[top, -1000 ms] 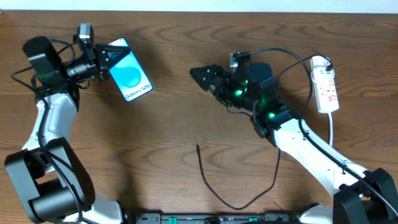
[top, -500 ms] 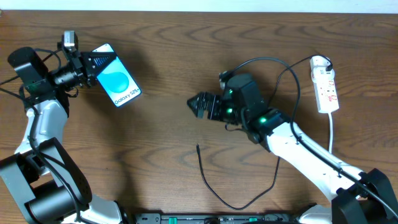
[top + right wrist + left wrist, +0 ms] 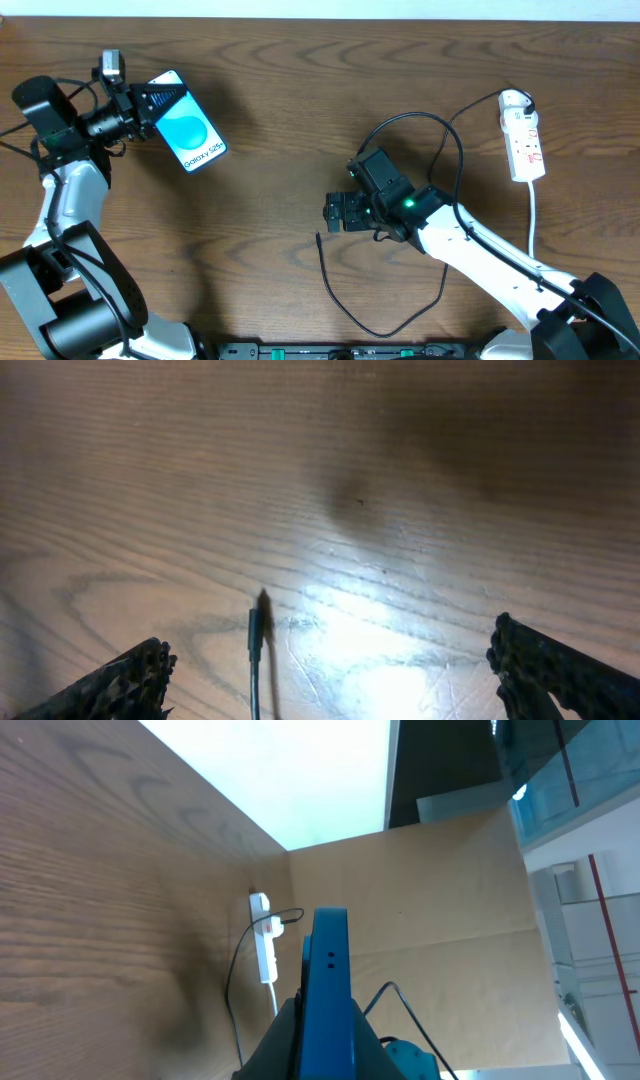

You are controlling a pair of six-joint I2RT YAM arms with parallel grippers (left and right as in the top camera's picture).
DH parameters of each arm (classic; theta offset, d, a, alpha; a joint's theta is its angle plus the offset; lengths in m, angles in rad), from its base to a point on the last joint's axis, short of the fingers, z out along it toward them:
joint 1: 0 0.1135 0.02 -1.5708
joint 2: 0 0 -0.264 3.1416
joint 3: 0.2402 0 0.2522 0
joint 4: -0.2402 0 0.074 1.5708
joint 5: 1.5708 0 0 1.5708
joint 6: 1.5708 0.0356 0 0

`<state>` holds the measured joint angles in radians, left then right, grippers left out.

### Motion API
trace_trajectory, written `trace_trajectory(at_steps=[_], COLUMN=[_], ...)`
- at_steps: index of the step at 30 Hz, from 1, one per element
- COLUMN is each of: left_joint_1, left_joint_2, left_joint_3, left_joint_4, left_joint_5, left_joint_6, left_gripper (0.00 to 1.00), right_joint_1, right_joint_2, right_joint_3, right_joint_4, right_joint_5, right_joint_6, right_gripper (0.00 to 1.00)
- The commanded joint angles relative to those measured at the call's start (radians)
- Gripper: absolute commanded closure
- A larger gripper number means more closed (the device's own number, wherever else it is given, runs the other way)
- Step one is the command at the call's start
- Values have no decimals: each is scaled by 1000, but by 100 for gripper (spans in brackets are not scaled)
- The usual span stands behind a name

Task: Plug charger to phone and switch on socket
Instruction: 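Move the right gripper down over the black cable's plug end, then lower and close the right gripper on the cable plug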

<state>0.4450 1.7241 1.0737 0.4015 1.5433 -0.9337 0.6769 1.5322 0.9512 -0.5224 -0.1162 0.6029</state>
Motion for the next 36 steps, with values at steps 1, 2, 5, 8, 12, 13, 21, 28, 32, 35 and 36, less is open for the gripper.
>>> trace_trajectory(at_steps=[1,2,5,8,12,13,21,28,32,35,36], left_joint_1=[5,5,5,6,5,6,7,22,30,33,33], left_joint_2=[-22,-22,-22,-22,-22,-22,-16,-16,-16,-16,-16], left_joint_3=[3,3,3,3,3,3,3,3,3,3,3], left_joint_4=[8,8,8,8,9,8,8,8,8,8,8], left_joint_5=[30,30,29,29,27,27,18,8,9,9,10], left_joint_6=[17,17,26,44,45,48,100,111,111,111,111], left_gripper=[92,93,93,93,93,93,92,93,92,93,93], right_joint_1=[6,6,29,86,174,190,226,258,260,262,262], right_joint_2=[-2,-2,-2,-2,4,5,25,111,159,212,238], right_joint_3=[10,10,10,10,10,10,10,28,89,139,167], right_joint_4=[7,6,0,-1,2,5,-12,-40,-96,-140,-165], right_joint_5=[-3,-3,-3,14,85,92,48,35,47,54,55], right_joint_6=[-20,-20,-20,-20,10,11,37,55,54,54,54], right_gripper=[1,1,1,1,1,1,1,2,3,6,7])
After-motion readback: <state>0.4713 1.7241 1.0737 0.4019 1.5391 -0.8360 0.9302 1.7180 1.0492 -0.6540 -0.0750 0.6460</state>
